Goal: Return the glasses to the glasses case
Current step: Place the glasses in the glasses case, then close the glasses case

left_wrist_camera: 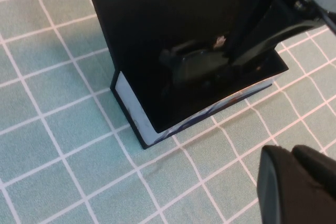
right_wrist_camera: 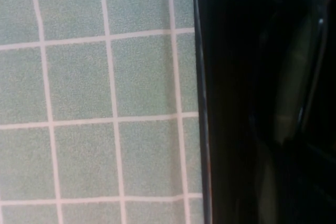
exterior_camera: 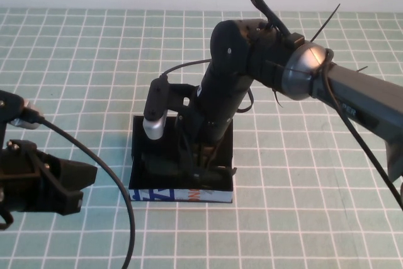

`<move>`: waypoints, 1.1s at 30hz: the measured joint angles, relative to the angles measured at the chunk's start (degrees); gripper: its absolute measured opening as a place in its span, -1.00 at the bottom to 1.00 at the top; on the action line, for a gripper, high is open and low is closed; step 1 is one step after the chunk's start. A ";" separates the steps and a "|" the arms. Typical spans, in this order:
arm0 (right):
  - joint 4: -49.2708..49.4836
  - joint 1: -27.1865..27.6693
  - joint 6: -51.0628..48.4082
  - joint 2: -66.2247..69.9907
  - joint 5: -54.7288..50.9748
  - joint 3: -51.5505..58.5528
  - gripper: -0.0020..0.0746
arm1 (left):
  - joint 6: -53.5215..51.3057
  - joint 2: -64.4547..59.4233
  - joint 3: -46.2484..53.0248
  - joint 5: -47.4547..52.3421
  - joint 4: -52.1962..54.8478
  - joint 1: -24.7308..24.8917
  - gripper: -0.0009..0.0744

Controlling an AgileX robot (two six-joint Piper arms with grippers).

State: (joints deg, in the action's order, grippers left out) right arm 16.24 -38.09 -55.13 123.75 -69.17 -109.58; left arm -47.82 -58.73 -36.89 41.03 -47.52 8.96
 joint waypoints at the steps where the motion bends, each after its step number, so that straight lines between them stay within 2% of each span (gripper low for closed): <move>1: 0.00 0.00 0.00 0.00 0.14 0.00 -0.78 | 0.07 0.00 0.00 0.00 0.00 0.00 -0.97; 6: -0.12 0.00 0.00 0.00 1.86 -0.04 -0.37 | 0.07 0.00 0.00 0.00 0.03 0.00 -0.97; 11: -0.95 0.00 1.10 -0.48 5.49 -0.60 -0.27 | 0.07 -0.19 0.00 0.35 0.13 0.00 -0.97; 13: -1.41 0.11 4.06 -0.74 6.69 -2.14 -0.34 | -0.07 -0.93 0.00 1.79 0.16 0.00 -0.97; 16: -1.53 0.55 9.76 -1.36 8.46 -5.94 -0.69 | -1.50 -3.75 0.00 4.52 0.01 1.08 -0.97; 19: -1.94 1.31 15.71 -1.71 11.55 -8.25 -0.89 | -2.72 -7.72 0.00 2.87 0.01 5.14 -0.97; 24: -2.40 3.97 25.91 -1.74 13.67 -8.91 -0.97 | -0.35 -14.37 -0.04 -6.52 -0.59 15.77 -0.97; 28: -1.89 6.22 29.14 -1.74 12.08 -8.91 -0.98 | 0.12 -20.50 -0.04 -17.18 -1.15 23.55 -0.97; 33: 2.53 8.56 29.11 -0.86 7.41 -8.91 -0.98 | 0.12 -28.02 -0.04 -28.34 -2.19 27.30 -0.97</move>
State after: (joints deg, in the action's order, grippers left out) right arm 18.78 -29.53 -26.02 122.89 -61.76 -118.49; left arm -47.70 -86.74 -36.93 12.69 -49.71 36.26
